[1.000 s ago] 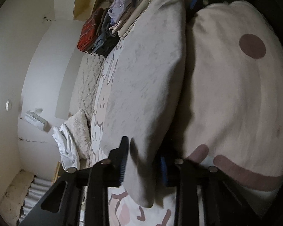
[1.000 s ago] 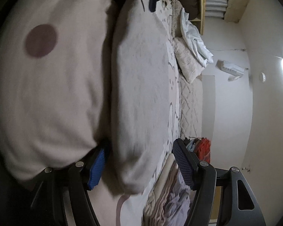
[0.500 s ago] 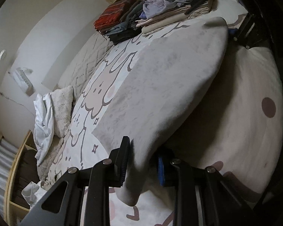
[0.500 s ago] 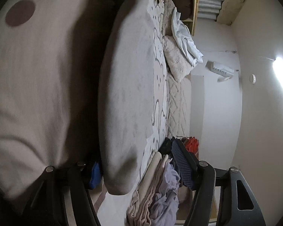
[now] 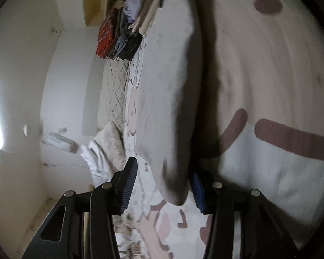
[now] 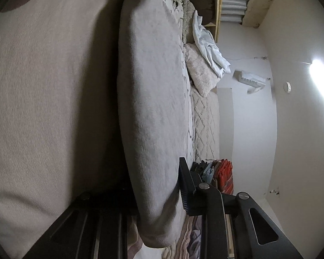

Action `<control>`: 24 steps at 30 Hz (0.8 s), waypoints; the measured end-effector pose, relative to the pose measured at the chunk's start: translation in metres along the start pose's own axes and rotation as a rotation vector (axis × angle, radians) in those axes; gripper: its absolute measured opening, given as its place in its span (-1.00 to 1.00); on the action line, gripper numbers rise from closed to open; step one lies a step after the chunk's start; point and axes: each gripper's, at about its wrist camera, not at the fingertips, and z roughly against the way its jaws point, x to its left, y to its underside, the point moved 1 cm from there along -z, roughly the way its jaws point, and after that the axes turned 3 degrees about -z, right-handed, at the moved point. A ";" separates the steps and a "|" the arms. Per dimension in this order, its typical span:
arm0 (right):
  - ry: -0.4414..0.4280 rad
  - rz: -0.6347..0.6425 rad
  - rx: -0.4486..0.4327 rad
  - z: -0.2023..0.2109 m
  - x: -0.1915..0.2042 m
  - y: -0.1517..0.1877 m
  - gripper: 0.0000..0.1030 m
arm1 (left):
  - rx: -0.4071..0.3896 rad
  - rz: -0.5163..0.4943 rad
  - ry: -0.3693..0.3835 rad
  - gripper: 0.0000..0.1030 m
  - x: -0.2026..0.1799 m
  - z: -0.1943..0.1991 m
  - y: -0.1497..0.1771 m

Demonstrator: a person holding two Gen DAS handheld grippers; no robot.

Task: Fold clothes
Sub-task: 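Grasp the folded beige shirt with both grippers and lift it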

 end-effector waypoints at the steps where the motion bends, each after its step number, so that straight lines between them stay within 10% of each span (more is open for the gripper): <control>1: 0.004 -0.004 0.001 0.001 0.000 0.000 -0.47 | 0.019 -0.025 -0.012 -0.10 -0.003 -0.003 -0.003; 24: 0.100 -0.026 0.178 0.001 0.016 -0.005 -0.47 | 0.111 -0.038 -0.088 -0.33 0.012 -0.044 -0.001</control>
